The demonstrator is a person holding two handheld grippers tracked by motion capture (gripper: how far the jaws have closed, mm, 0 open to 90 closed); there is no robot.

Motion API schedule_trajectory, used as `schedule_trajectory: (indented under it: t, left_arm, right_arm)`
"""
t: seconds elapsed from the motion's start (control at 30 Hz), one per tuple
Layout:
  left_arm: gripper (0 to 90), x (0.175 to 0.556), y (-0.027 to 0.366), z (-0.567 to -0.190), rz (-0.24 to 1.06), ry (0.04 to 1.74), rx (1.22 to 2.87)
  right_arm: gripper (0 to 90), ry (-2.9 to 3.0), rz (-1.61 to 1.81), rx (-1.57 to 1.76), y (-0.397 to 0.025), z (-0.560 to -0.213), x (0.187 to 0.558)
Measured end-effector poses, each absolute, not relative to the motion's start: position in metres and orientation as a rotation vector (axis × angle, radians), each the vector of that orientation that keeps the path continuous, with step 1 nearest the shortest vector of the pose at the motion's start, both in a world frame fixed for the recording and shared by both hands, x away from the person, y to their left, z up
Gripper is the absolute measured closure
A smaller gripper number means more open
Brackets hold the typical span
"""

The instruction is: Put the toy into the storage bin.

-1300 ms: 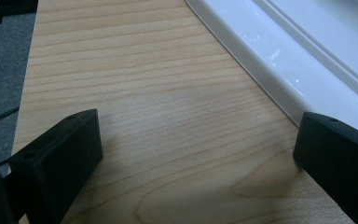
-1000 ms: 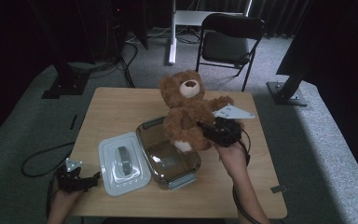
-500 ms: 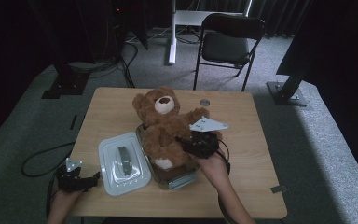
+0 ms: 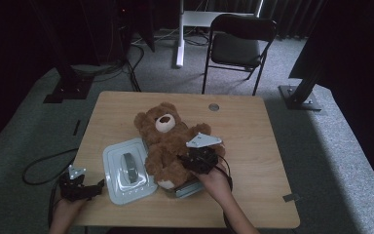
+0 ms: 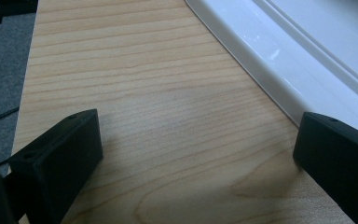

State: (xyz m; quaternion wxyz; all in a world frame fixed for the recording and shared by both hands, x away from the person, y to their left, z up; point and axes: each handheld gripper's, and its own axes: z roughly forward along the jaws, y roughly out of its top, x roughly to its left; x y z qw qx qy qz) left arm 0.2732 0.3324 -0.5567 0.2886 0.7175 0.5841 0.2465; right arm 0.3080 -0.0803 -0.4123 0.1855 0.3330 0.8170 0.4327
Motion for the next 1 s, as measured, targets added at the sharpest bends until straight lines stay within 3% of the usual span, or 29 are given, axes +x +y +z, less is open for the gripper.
schedule_trajectory:
  t: [0.8, 0.87, 1.0]
  left_arm:
    - [1.8, 0.273, 0.332, -0.557, 0.657, 1.560, 1.915]
    - [1.9, 0.273, 0.332, -0.557, 0.657, 1.560, 1.915]
    - [1.8, 0.273, 0.332, -0.557, 0.658, 1.560, 1.916]
  right_arm:
    - [58.3, 2.362, 1.097, 0.893, -0.075, -0.439, 0.299]
    - [56.2, 2.358, 1.107, 0.900, -0.076, -0.440, 0.298]
    - [43.6, 2.339, 1.131, 0.902, -0.077, -0.435, 0.295]
